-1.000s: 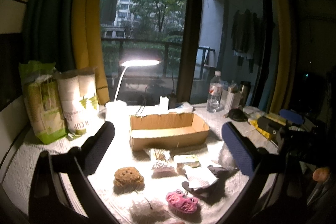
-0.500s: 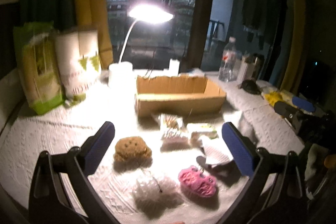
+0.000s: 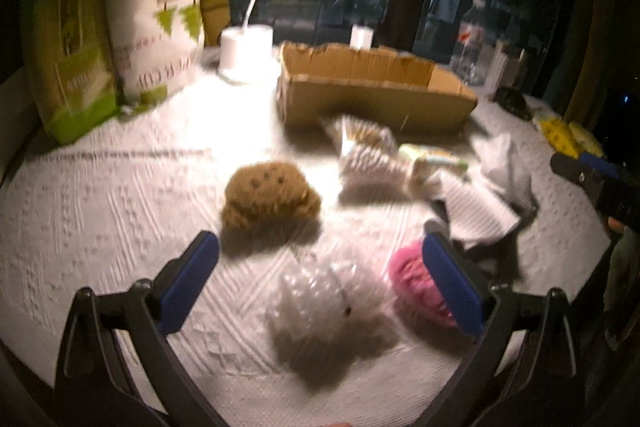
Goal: Organize soft objects
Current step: 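Grasp the clear bubble-wrap bundle with the left tool while the right tool grasps the white towel, then carry the bubble wrap and the white towel over the cardboard box with both tools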
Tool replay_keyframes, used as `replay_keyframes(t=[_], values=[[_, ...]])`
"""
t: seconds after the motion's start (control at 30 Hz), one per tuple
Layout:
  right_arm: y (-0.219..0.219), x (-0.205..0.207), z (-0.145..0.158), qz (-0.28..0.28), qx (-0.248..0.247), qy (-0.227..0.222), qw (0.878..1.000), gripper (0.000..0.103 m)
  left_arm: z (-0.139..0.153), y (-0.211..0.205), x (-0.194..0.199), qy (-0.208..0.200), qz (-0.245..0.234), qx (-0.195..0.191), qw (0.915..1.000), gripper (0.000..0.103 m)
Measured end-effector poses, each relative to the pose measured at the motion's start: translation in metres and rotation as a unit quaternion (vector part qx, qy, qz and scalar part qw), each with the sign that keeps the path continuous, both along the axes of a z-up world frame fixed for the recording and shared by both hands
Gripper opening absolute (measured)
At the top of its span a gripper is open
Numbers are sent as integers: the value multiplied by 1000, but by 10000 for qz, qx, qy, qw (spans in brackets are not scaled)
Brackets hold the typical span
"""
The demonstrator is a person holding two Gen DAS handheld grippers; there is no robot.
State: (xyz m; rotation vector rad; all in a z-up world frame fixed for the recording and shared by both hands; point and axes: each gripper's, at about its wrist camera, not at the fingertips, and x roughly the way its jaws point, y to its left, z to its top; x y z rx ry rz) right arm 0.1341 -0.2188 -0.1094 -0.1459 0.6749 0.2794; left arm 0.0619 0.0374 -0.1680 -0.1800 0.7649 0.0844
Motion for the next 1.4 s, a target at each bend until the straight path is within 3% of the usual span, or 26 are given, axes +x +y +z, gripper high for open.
replay_keyframes(t=[0.37, 0.6, 0.87, 0.97, 1.03, 1.1, 1.17, 1.4], values=[[-9, 34, -28, -34, 31, 419, 9991, 90, -27, -1, 14, 545, 81, 38, 9985, 101], [-14, 58, -34, -20, 178, 556, 9983, 83, -32, -4, 18, 745, 6, 38, 9972, 74], [-9, 77, -49, 29, 273, 698, 9972, 81, -25, -7, 15, 676, -57, 88, 9977, 60], [-8, 80, -54, 27, 279, 761, 9967, 65, -18, -6, 13, 557, -54, 107, 9984, 57], [-6, 82, -59, 68, 270, 842, 9961, 48, -12, -5, 12, 464, -76, 114, 9988, 57], [-5, 82, -61, 98, 262, 852, 9960, 25, -5, -7, 10, 354, -102, 138, 9992, 57], [-5, 78, -57, 161, 288, 793, 9963, 14, 2, -8, 9, 233, -126, 157, 9995, 57], [-14, 68, -31, 245, 421, 461, 9977, 8, 26, -11, 14, -95, -206, 223, 9995, 57]])
